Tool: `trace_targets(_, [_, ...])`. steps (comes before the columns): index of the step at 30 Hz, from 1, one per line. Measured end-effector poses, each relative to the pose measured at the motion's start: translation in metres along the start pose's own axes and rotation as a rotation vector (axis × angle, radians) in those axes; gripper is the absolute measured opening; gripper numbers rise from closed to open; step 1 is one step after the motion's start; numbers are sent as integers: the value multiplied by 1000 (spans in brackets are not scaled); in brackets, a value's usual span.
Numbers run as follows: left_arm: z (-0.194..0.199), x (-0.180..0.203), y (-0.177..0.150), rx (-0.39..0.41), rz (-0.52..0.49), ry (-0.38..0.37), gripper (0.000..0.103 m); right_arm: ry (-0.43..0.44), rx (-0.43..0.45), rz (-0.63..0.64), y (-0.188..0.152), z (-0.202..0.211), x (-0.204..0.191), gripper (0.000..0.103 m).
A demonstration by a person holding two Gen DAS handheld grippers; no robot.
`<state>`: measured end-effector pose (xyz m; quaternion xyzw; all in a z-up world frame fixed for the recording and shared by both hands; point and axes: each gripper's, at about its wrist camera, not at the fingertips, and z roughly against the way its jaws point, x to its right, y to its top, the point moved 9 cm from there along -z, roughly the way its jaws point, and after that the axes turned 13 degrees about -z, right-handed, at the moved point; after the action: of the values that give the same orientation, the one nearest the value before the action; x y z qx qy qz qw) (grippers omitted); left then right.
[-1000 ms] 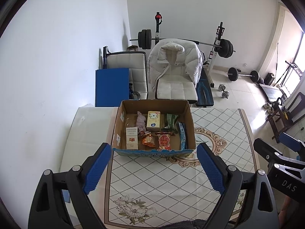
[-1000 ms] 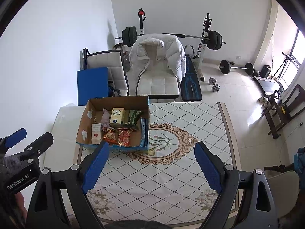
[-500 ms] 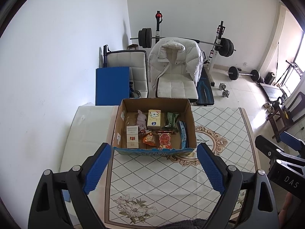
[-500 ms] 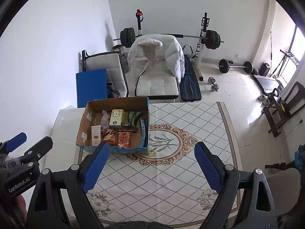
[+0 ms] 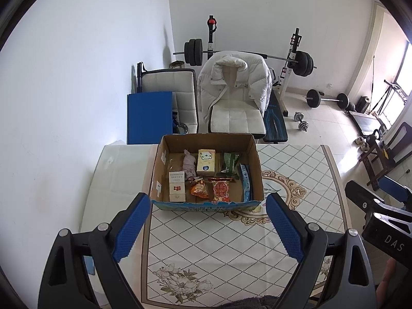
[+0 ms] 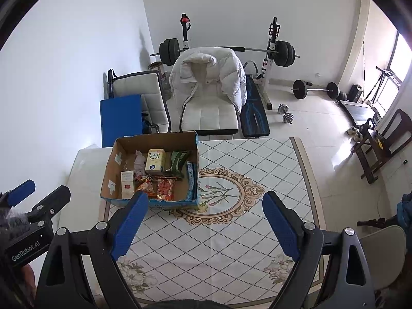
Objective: Organize soft objects
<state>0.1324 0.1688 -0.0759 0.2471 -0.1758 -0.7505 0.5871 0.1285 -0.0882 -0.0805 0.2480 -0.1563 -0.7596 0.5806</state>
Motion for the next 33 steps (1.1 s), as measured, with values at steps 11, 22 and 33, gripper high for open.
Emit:
trace_targets(11, [-2, -1, 0, -2, 4, 6, 92, -7, 3, 1, 3, 0, 0, 92])
trace_targets(22, [-3, 0, 0, -7, 2, 4, 92, -15, 5, -7, 4, -3, 0, 92])
trace_targets(33, [-4, 1, 1, -9, -1, 4, 92, -16, 2, -20, 3, -4, 0, 92])
